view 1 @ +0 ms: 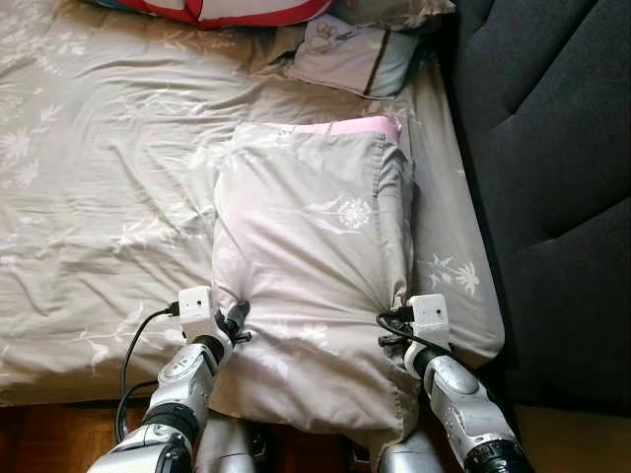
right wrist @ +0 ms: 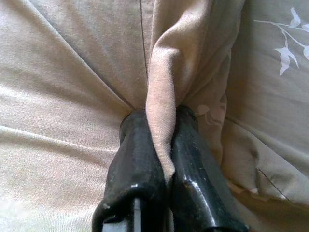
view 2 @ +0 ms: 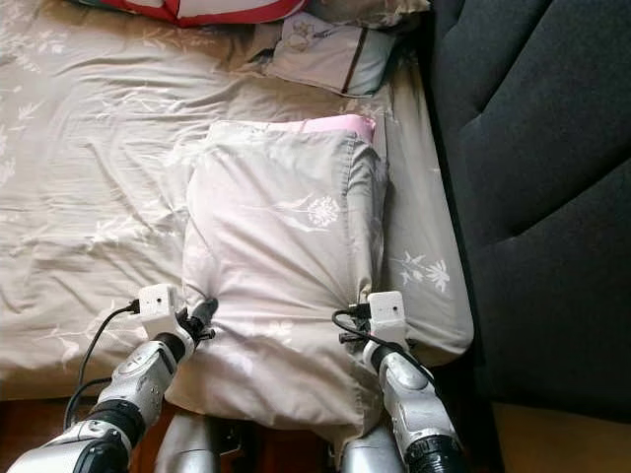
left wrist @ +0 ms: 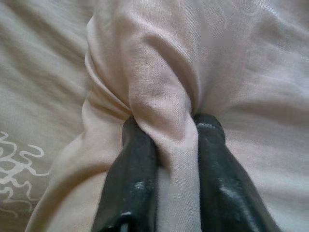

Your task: Clean up the room

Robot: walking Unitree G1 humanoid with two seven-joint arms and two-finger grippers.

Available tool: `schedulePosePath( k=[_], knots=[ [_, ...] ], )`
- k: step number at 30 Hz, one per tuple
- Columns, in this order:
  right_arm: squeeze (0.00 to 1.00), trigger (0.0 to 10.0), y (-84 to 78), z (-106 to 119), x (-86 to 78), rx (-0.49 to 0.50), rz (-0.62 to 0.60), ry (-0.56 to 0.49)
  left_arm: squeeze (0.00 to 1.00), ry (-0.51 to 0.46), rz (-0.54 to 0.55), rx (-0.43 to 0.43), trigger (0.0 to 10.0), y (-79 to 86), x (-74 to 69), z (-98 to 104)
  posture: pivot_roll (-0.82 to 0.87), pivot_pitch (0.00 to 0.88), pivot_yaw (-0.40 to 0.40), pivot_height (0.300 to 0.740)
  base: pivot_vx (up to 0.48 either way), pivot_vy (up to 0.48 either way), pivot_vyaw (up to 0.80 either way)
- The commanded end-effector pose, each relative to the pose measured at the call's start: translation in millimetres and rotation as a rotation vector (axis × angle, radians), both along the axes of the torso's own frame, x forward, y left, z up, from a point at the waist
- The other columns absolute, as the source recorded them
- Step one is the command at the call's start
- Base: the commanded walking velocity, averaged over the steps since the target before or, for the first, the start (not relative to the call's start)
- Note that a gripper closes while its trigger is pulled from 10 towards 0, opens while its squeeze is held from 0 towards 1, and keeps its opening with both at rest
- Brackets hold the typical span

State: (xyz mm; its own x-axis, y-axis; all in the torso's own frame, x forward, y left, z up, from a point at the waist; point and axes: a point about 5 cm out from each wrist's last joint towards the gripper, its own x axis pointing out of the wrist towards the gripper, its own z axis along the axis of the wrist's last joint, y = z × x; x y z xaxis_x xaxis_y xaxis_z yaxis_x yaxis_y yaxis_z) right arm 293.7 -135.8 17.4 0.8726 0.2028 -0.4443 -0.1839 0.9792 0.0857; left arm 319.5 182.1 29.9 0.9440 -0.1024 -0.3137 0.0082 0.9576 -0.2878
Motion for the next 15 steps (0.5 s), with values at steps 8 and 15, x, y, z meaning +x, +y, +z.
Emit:
schedulePosePath(
  k=[8, 15],
  knots=[
    [0.00, 0.0, -3.2, -21.0, -7.8, -0.006, -0.042, 0.118, 0.00, 0.046, -0.047, -0.033, 0.0, -14.0, -7.7, -11.9, -0.21, 0.335, -0.046, 0.650, 0.000, 0.000, 0.00],
    [0.00, 10.0, -12.1, 12.1, 22.8, -0.034, -0.106, -0.044, 0.00, -0.114, -0.041, -0.010, 10.0, -7.5, 18.0, 25.4, -0.19, 0.275, -0.028, 0.650, 0.000, 0.000, 0.00]
  ],
)
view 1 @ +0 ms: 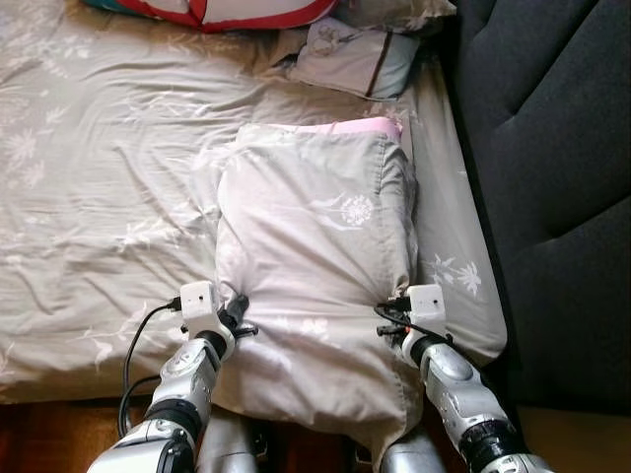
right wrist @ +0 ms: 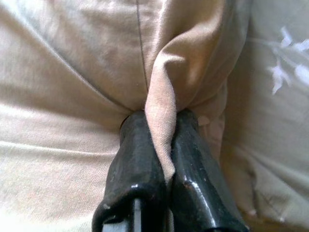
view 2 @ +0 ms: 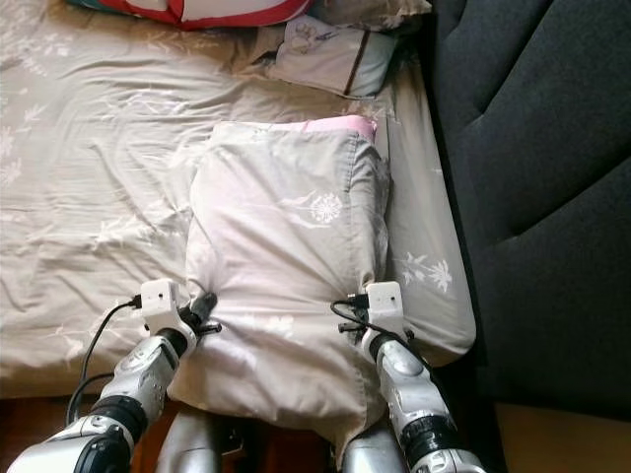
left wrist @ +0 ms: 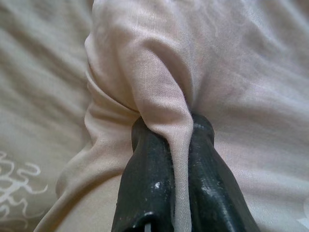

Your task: Clean up the room

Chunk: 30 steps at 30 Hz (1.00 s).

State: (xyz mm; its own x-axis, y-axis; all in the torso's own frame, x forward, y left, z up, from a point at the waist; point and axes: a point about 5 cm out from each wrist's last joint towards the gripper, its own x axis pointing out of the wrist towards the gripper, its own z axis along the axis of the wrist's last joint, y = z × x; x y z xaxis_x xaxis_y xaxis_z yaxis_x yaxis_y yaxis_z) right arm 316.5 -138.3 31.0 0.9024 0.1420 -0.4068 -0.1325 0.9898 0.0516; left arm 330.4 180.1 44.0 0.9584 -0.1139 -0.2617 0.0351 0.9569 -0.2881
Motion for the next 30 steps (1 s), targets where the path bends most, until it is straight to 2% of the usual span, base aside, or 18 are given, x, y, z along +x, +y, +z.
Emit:
schedulePosePath(
  k=[1, 5, 8, 10, 13, 14, 16, 17, 19, 22, 25, 29, 30],
  knots=[
    [0.00, 10.0, -10.7, 2.8, 3.2, -0.012, -0.058, -0.019, 0.00, -0.078, -0.024, -0.009, 10.0, -4.1, 9.6, 15.7, -0.19, 0.270, -0.027, 0.650, 0.000, 0.000, 0.00],
    [0.00, 10.0, -18.6, 26.0, 20.3, -0.020, -0.116, -0.121, 0.00, -0.162, -0.009, -0.006, 10.0, 2.1, 22.8, 39.2, -0.18, 0.236, -0.014, 0.650, 0.000, 0.000, 0.00],
    [0.00, 10.0, -20.3, 30.2, 23.1, -0.026, -0.121, -0.138, 0.00, -0.169, -0.009, -0.005, 10.0, 2.6, 24.6, 42.2, -0.18, 0.233, -0.013, 0.650, 0.000, 0.000, 0.00],
    [0.00, 10.0, -40.4, 62.3, 40.4, -0.085, -0.194, -0.267, 0.00, -0.235, 0.010, -0.008, 10.0, 7.2, 37.5, 65.6, -0.18, 0.210, -0.001, 0.650, 0.000, 0.000, 0.00],
    [0.00, 10.0, -58.0, 80.2, 46.1, -0.123, -0.260, -0.334, 0.00, -0.290, 0.013, -0.014, 10.0, 6.7, 45.6, 83.1, -0.18, 0.201, 0.005, 0.650, 0.000, 0.000, 0.00],
    [0.00, 10.0, -69.9, 91.9, 48.6, -0.124, -0.306, -0.383, 0.00, -0.323, 0.011, -0.015, 10.0, 5.8, 50.7, 94.5, -0.18, 0.196, 0.009, 0.650, 0.000, 0.000, 0.00],
    [0.00, 10.0, -74.3, 96.0, 49.4, -0.126, -0.320, -0.399, 0.00, -0.334, 0.011, -0.014, 10.0, 5.3, 52.6, 98.8, -0.18, 0.195, 0.013, 0.650, 0.000, 0.000, 0.00],
    [0.00, 10.0, -87.4, 107.0, 50.0, -0.152, -0.366, -0.442, 0.00, -0.363, 0.003, -0.017, 10.0, 3.2, 57.2, 109.7, -0.18, 0.190, 0.018, 0.650, 0.000, 0.000, 0.00],
    [0.00, 10.0, -92.3, 111.5, 49.9, -0.162, -0.385, -0.461, 0.00, -0.373, 0.000, -0.019, 10.0, 2.4, 58.7, 113.5, -0.18, 0.190, 0.020, 0.650, 0.000, 0.000, 0.00],
    [0.00, 10.0, -115.0, 129.0, 46.7, -0.207, -0.484, -0.530, 0.00, -0.405, -0.026, -0.025, 10.0, -4.2, 63.8, 125.8, -0.19, 0.187, 0.029, 0.650, 0.000, 0.000, 0.00],
    [0.00, 10.0, -138.7, 142.6, 38.1, -0.290, -0.579, -0.597, 0.00, -0.421, -0.035, -0.029, 10.0, -8.7, 67.1, 133.1, -0.19, 0.187, 0.039, 0.650, 0.000, 0.000, 0.00],
    [0.00, 10.0, -156.7, 151.5, 29.7, -0.336, -0.657, -0.646, 0.00, -0.438, -0.027, -0.041, 10.0, -7.8, 68.2, 137.3, -0.19, 0.188, 0.044, 0.650, 0.000, 0.000, 0.00],
    [0.00, 10.0, -170.5, 156.1, 23.1, -0.367, -0.722, -0.663, 0.00, -0.459, -0.014, -0.048, 10.0, -6.1, 68.9, 141.6, -0.19, 0.186, 0.046, 0.650, 0.000, 0.000, 0.00]
  ],
)
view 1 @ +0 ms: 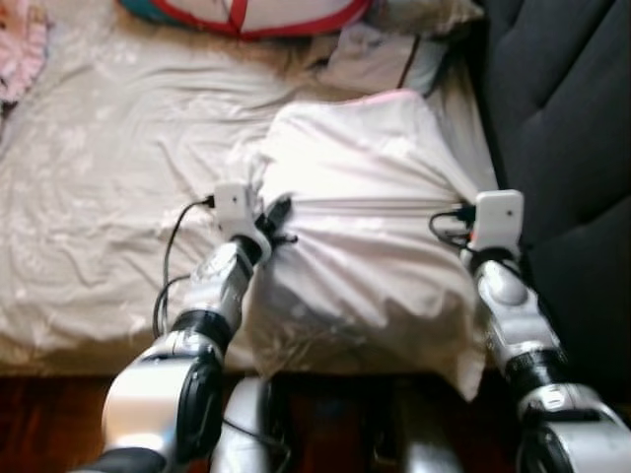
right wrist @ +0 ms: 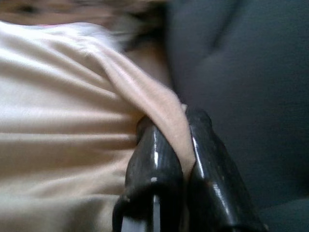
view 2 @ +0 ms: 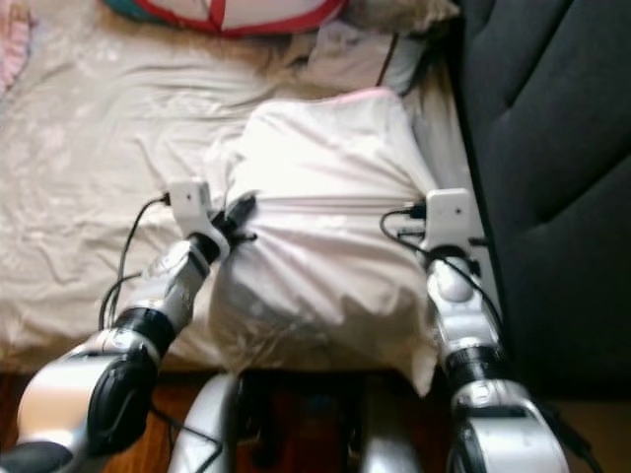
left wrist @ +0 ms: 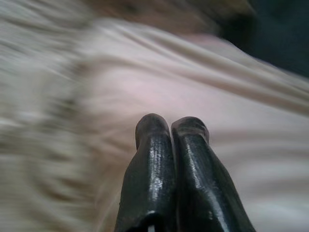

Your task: Clean up the room

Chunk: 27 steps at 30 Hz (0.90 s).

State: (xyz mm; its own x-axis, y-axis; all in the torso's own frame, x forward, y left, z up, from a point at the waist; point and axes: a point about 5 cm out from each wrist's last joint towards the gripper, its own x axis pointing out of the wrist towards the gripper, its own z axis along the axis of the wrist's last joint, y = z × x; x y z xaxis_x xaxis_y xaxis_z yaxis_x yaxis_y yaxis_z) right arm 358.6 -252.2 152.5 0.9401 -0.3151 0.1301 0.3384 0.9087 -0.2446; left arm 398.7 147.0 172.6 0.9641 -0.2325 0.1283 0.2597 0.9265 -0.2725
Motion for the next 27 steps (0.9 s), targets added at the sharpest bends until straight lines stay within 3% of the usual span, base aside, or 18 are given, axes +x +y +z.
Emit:
schedulePosePath(
  k=[1, 6, 8, 12, 13, 14, 15, 16, 20, 27],
  knots=[
    [0.00, 10.0, -60.9, 35.8, -21.1, 0.016, -0.289, -0.203, 0.00, -0.072, 0.107, -0.033, 10.0, 27.8, 0.8, 14.6, -0.19, 0.186, 0.046, 0.650, 0.000, 0.000, 0.00],
    [0.00, 10.0, -73.9, 44.2, -32.3, -0.024, -0.361, -0.264, 0.00, -0.104, 0.122, -0.058, 10.0, 32.4, 1.1, 20.8, -0.19, 0.179, 0.049, 0.650, 0.000, 0.000, 0.00],
    [0.00, 10.0, -84.5, 46.4, -43.1, -0.044, -0.447, -0.298, 0.00, -0.111, 0.123, -0.071, 10.0, 33.5, 0.9, 21.7, -0.19, 0.175, 0.051, 0.650, 0.000, 0.000, 0.00],
    [0.00, 10.0, -92.5, 37.6, -53.4, -0.044, -0.518, -0.287, 0.00, -0.083, 0.108, -0.039, 10.0, 30.4, 0.7, 16.2, -0.19, 0.170, 0.054, 0.650, 0.000, 0.000, 0.00],
    [0.00, 10.0, -86.8, 13.7, -50.2, 0.070, -0.479, -0.196, 0.00, -0.069, 0.109, -0.034, 10.0, 29.9, 0.2, 12.9, -0.19, 0.170, 0.055, 0.650, 0.000, 0.000, 0.00],
    [0.00, 10.0, -82.0, 0.2, -48.3, 0.120, -0.452, -0.137, 0.00, -0.063, 0.111, -0.033, 10.0, 30.0, 0.0, 11.5, -0.19, 0.171, 0.054, 0.650, 0.000, 0.000, 0.00],
    [0.00, 10.0, -82.0, 0.2, -48.3, 0.120, -0.452, -0.137, 0.00, -0.063, 0.111, -0.033, 10.0, 30.0, 0.0, 11.5, -0.19, 0.171, 0.054, 0.650, 0.000, 0.000, 0.00],
    [0.00, 10.0, -69.4, -28.5, -45.6, 0.204, -0.395, -0.003, 0.00, -0.052, 0.120, -0.031, 10.0, 31.3, -0.5, 8.9, -0.19, 0.172, 0.054, 0.650, 0.000, 0.000, 0.00],
    [0.00, 10.0, -48.5, -72.2, -48.9, 0.338, -0.351, 0.185, 0.00, -0.040, 0.127, -0.018, 10.0, 34.3, -2.2, 4.3, -0.18, 0.177, 0.053, 0.650, 0.000, 0.000, 0.00],
    [0.00, 10.0, -24.3, -107.8, -54.4, 0.453, -0.274, 0.372, 0.00, -0.031, 0.134, -0.004, 10.0, 38.6, -3.6, 1.5, -0.17, 0.181, 0.051, 0.650, 0.000, 0.000, 0.00]
  ],
)
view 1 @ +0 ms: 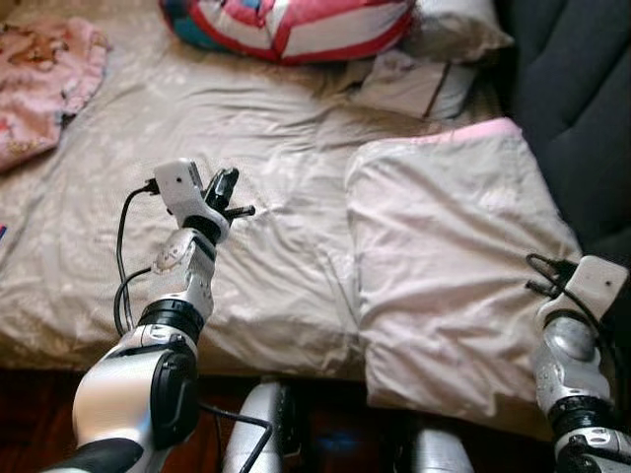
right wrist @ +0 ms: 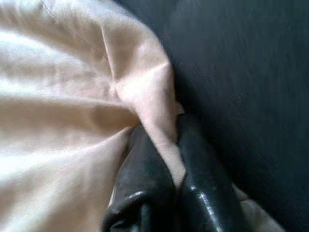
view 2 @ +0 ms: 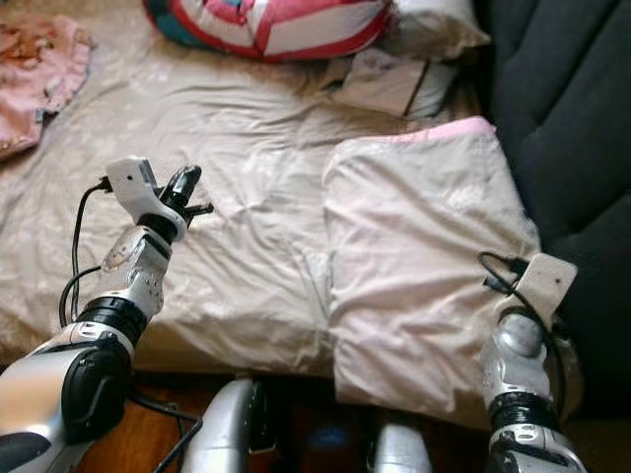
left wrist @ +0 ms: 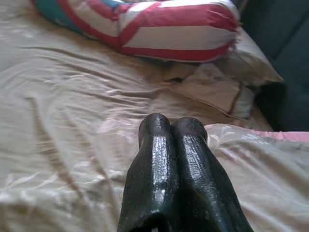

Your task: Clean up the room

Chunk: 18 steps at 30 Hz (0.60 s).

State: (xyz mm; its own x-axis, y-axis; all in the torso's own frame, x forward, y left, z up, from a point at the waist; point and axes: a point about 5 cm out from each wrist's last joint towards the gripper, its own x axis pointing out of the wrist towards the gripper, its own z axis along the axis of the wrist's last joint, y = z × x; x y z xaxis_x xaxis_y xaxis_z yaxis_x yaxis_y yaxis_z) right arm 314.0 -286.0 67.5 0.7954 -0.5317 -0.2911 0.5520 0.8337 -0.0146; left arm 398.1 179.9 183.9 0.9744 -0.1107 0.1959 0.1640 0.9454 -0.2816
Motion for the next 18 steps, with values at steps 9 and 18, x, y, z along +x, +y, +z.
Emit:
schedulePosePath(
  k=[9, 18],
  knots=[
    [0.00, 10.0, 16.9, -32.1, -10.2, 0.096, 0.103, 0.111, 0.00, 0.082, 0.005, 0.036, 10.0, 2.1, -9.6, -28.7, -0.17, 0.186, 0.054, 0.650, 0.000, 0.000, 0.00],
    [0.00, 10.0, 14.7, -4.9, 12.4, -0.018, 0.186, 0.069, 0.00, 0.113, 0.025, 0.032, 10.0, 7.6, -17.5, -43.8, -0.15, 0.186, 0.052, 0.650, 0.000, 0.000, 0.00]
  ],
)
